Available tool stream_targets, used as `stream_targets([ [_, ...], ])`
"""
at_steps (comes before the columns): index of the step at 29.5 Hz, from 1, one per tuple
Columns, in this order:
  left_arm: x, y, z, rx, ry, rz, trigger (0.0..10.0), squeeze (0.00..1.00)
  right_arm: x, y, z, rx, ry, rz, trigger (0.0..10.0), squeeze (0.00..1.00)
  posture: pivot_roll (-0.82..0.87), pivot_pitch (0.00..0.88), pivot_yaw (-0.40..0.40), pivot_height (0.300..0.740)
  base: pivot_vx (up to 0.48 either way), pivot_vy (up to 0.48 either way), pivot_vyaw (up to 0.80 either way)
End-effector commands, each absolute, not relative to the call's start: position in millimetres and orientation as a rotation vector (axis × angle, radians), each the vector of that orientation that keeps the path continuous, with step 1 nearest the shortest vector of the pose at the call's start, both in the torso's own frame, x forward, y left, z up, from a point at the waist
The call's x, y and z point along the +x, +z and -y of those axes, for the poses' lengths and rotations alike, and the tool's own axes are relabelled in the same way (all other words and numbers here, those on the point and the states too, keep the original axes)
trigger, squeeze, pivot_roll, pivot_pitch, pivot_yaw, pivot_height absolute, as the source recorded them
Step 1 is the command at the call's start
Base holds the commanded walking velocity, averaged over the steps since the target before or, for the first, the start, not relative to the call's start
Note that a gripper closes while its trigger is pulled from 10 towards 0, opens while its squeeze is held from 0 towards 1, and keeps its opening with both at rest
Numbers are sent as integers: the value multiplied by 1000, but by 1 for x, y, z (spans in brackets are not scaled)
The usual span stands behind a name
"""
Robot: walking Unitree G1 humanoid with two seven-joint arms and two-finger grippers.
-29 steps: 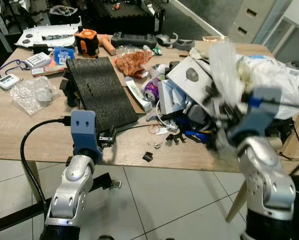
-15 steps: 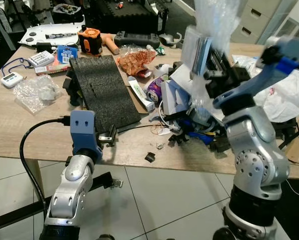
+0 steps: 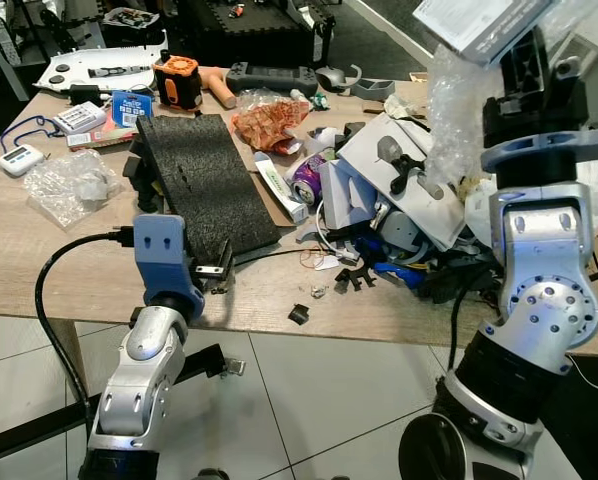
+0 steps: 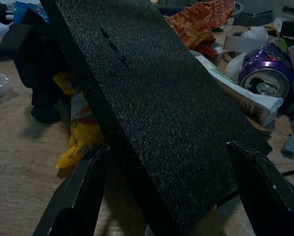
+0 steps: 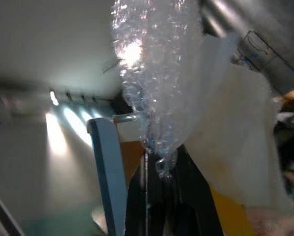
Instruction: Picking trash to rubbish bin
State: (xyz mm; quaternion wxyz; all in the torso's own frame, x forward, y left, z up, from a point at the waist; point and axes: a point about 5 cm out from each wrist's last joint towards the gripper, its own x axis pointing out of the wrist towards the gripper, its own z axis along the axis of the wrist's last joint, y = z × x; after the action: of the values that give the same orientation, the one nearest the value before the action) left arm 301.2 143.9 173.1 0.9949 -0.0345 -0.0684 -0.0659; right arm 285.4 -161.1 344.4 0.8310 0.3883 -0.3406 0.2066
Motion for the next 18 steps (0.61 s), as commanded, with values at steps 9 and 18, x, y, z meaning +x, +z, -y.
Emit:
stream_targets([
  [9,301,173,-139,-50,-142,139,10000,0,293,319,135,299,386,575,10000,0,-1,189,-18,740,0,0,0],
  [18,302,177,-136,-37,-163,148,10000,0,293,315,134,220,362,583,10000,0,-5,191,-18,740,0,0,0],
])
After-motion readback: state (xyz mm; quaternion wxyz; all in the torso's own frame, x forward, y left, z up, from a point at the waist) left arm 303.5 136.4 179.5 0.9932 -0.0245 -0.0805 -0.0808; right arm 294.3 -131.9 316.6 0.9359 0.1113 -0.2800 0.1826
